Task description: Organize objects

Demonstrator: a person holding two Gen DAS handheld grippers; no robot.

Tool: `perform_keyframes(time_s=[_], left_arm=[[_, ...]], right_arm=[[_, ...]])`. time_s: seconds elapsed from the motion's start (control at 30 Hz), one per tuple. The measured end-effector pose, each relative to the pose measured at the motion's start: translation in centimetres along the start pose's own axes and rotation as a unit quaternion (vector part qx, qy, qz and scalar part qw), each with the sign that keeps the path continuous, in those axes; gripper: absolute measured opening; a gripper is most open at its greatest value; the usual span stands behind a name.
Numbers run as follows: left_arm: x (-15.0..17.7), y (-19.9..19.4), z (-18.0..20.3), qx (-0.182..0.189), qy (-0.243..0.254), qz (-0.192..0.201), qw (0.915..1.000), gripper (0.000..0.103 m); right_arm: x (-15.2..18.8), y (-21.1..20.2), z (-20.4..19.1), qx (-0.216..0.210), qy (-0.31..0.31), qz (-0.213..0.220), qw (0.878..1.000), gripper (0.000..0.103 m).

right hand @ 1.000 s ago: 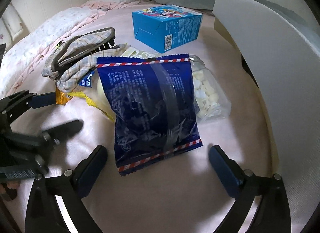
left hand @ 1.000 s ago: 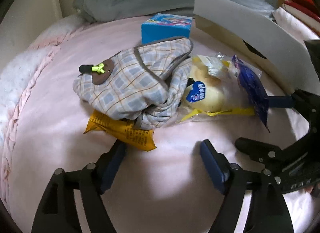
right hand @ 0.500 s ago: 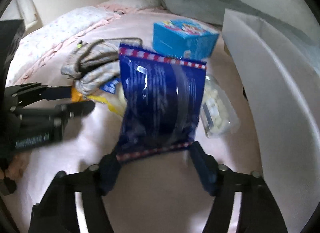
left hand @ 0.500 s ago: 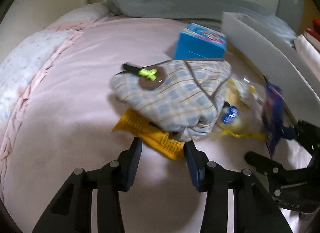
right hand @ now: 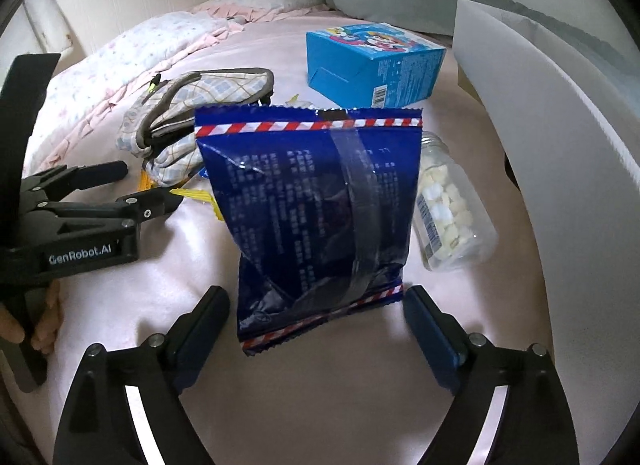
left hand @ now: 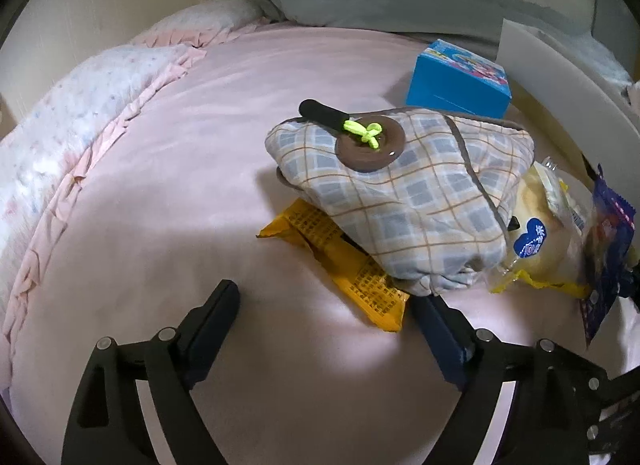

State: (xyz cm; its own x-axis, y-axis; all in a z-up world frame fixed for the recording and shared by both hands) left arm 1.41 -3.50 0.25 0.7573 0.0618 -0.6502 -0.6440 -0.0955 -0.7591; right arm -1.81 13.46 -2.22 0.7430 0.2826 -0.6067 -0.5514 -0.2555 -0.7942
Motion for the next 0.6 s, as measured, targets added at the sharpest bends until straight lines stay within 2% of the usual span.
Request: perform_keyframes(time_s=[0.23, 0.5, 0.6], left_arm=[[-0.6, 0.9, 0.1, -0.001, -0.002, -0.001, 1.0, 0.089], [-0.7, 0.5, 0.4, 0.001, 0.006, -0.008, 1.0, 0.089], [-1.0, 0.5, 0.1, 0.01, 0.004, -0.014, 0.9998, 0.084]], right_arm=[[-0.7, 0.9, -0.3, -0.005, -0.007, -0.01, 1.0, 0.102], [0.3, -0.1, 0.2, -0.006, -0.016, -0.018, 1.0, 0.103], [0.2, -0.2, 0.2, -0.008, -0.019, -0.017, 1.0, 0.103]])
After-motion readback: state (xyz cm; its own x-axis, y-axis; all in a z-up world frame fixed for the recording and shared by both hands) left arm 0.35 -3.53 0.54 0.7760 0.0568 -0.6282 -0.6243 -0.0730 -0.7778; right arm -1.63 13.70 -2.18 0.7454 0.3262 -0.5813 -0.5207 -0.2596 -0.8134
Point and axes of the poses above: each gripper's, at about its wrist camera, not at the fingertips, and y roughly the way its jaws point, z to its right, x to its underside, the point moved 1 cm from there along y, roughly the way its jaws point, and after that the axes turned 4 degrees about z, right-handed, at the moved point
